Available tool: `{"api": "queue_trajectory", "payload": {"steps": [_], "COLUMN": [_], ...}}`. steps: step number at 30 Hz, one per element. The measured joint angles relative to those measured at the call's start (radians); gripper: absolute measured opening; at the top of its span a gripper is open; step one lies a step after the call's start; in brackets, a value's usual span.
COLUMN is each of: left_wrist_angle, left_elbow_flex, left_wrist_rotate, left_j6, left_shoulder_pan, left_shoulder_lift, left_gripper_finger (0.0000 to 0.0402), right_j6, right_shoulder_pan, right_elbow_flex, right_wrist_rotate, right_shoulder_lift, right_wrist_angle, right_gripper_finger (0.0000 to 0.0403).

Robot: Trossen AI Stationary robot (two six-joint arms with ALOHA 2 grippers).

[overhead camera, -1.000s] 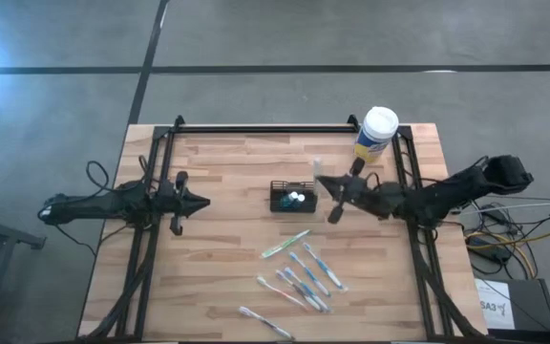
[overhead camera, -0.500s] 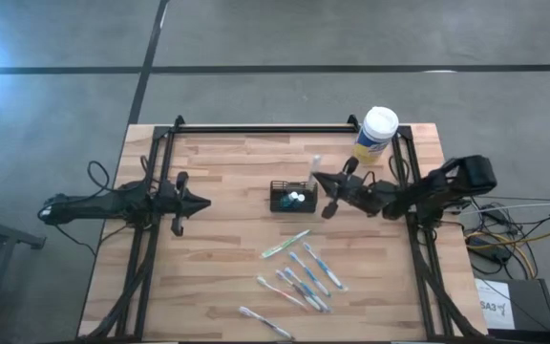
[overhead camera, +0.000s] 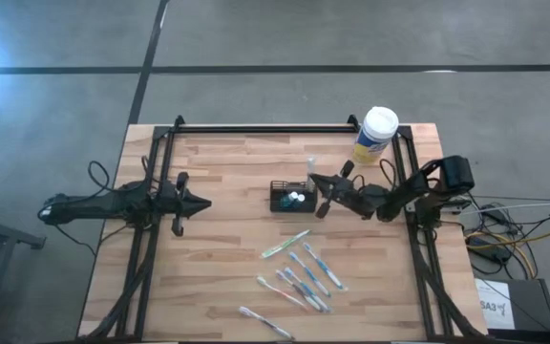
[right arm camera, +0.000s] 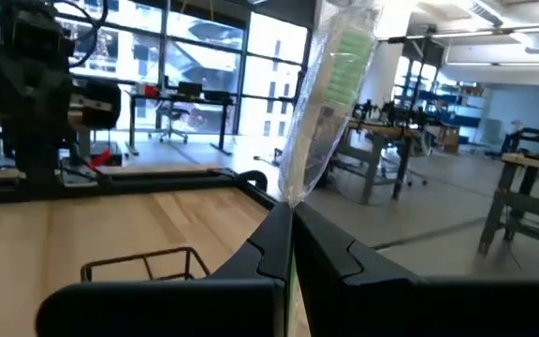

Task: Pick & Place toothbrushing station
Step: Put the right green toothbrush into the black wire organizer

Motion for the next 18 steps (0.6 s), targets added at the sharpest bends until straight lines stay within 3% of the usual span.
{"api": "queue_trajectory", "payload": {"steps": [7,18], "left_wrist_angle": [0.004,0.01], "left_elbow_flex": [-0.007,-0.012], "left_wrist_rotate": [0.0,0.001], "left_j6": [-0.001,-0.01], "left_shoulder_pan": [0.0,-0.001], "left_shoulder_lift": [0.001,0.001], "left_gripper_finger": [0.0028,0.0028], "right_j6": [0.023,0.025], "right_shoulder_pan": [0.024,0.044], "right_elbow_flex": [-0.018,0.037], "right_wrist_rotate": [0.071,0.072], "right_shoulder_lift": [0.059,0.146], "right_wrist_angle": [0.001,0.001], "right_gripper_finger": [0.0008,0.0008]}}
